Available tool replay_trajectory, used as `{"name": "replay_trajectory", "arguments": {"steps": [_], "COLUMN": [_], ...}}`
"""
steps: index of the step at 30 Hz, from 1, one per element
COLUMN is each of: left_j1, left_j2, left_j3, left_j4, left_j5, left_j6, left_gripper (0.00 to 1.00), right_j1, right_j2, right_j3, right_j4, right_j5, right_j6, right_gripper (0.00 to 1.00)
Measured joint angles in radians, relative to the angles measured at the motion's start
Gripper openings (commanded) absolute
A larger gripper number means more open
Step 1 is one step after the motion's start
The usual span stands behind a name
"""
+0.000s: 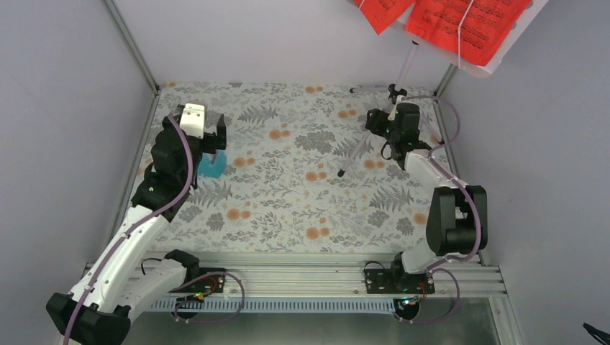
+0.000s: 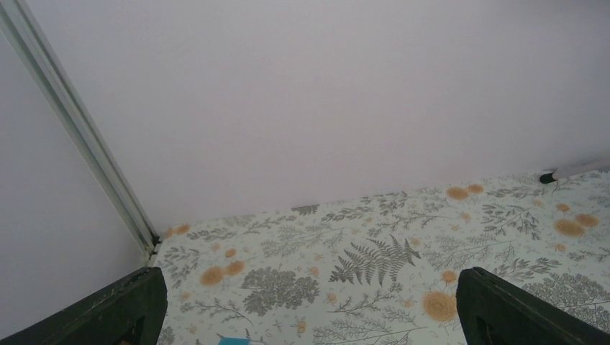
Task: Pack up the instrument practice props
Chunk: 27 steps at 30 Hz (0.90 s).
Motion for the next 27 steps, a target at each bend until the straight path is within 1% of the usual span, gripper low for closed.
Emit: {"name": "replay_trajectory", "arguments": {"steps": [3,4,6,8,12,15,16,17,21,27], "left_j1": [0.000,0.000,0.000,0.000,0.000,0.000,0.000,0.000,0.000,0.000], "left_j2": [0.003,0.004,0.006,0.009,0.012,0.016,0.018,0.020,0.025,0.026], "left_j3": [-0.001,-0.001,-0.001,-0.001,-0.001,-0.001,-0.001,-0.001,-0.001,-0.003], "left_j4": [-0.001,-0.001,-0.001,-0.002,-0.002,-0.002,-0.002,-0.002,-0.002,-0.002], "left_j5": [0.001,0.001,0.002,0.003,0.003,0.003,0.003,0.003,0.008,0.011], "left_j6": [0.000,0.000,0.000,0.000,0.000,0.000,0.000,0.000,0.000,-0.001], "left_gripper": [1.00,1.00,1.00,1.00,1.00,1.00,1.00,1.00,1.00,1.00], "right_j1": [0.000,0.000,0.000,0.000,0.002,0.015,0.016,0.015,0.017,0.031], "right_j2": [0.041,0.063,0.095,0.116,0.137,0.137,0.137,0.137,0.127,0.090], "right_j3": [0.031,0.045,0.063,0.068,0.093,0.101,0.101,0.101,0.100,0.073], "right_j4": [-0.012,-0.019,-0.024,-0.027,-0.026,-0.025,-0.028,-0.031,-0.042,-0.073], "right_j5": [0.035,0.043,0.048,0.045,0.038,0.029,0.027,0.011,-0.029,-0.049], "right_j6": [0.002,0.001,0.002,-0.002,-0.010,-0.022,0.019,0.051,0.053,0.046], "right_gripper": [0.72,0.67,0.54,0.47,0.20,0.07,0.04,0.04,0.04,0.04]}}
